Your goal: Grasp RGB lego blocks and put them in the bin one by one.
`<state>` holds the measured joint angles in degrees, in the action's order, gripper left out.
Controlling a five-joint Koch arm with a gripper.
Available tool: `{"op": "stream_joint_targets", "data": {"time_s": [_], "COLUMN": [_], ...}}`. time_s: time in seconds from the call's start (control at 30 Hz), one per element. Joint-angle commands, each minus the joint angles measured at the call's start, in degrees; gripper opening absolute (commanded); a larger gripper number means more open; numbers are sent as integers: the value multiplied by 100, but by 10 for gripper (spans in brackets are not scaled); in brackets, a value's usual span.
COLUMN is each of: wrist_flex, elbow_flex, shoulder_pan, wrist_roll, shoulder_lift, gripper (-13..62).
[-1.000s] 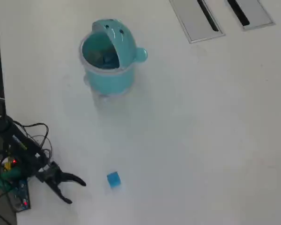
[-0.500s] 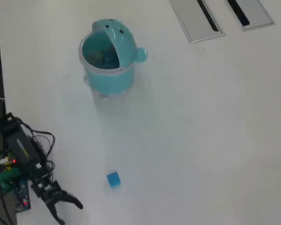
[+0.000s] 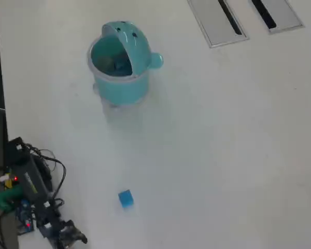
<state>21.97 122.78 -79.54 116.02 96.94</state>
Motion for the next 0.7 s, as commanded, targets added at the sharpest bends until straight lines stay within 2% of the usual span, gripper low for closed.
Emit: {"op": "stream_joint_targets", "data": {"time_s": [0.0,0.3,0.67], "wrist_flex": [-35,475,1415], "elbow_flex": [-606,-2162,-2382], "shoulder_pan": [-79,-501,-624], "wrist_roll": [439,659,712], "shoulder_lift": [53,-1248,-1371], "gripper": [333,333,333]}}
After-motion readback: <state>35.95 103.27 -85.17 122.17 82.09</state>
